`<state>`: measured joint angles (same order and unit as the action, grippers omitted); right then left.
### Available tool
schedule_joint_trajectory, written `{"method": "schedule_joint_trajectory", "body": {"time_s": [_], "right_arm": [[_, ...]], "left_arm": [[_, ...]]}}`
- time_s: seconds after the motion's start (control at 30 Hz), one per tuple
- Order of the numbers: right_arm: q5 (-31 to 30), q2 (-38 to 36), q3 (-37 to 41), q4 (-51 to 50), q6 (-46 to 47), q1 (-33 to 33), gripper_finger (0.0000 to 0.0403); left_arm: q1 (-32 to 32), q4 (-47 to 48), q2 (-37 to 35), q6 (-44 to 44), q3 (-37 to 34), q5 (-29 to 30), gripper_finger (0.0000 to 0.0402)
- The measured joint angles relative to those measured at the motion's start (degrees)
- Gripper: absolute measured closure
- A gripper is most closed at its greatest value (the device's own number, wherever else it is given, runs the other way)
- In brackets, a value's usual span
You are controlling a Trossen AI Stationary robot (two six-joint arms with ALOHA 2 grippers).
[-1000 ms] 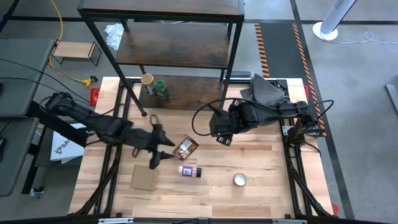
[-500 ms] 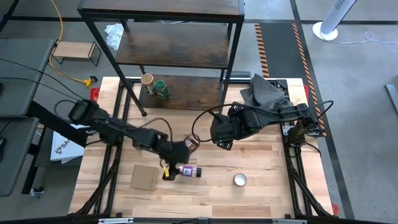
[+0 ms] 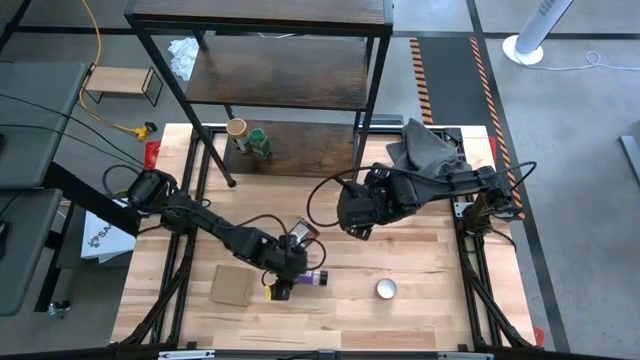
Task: Shelf spices
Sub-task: Put the black seasoning bottle on the shelf
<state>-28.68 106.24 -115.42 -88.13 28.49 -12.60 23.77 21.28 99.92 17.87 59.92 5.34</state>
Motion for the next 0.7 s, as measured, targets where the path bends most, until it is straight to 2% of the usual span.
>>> {"method": "schedule_joint_trajectory", "body": {"time_s": [0.27, 0.37, 0.7], "right_arm": [[-0.2, 0.0, 0.0, 0.6, 1.4, 0.0, 0.0100], [-0.3, 0.0, 0.0, 0.9, 1.5, 0.0, 0.0100], [-1.6, 0.0, 0.0, 1.8, 1.5, 0.2, 0.0100]], "left_arm": [[0.1, -1.7, 0.0, 1.5, 0.0, 0.2, 0.0154], [0.3, -1.7, 0.5, 0.1, 0.0, 2.4, 0.0154], [0.0, -1.6, 6.7, -1.1, 0.9, 3.2, 0.0154]]}}
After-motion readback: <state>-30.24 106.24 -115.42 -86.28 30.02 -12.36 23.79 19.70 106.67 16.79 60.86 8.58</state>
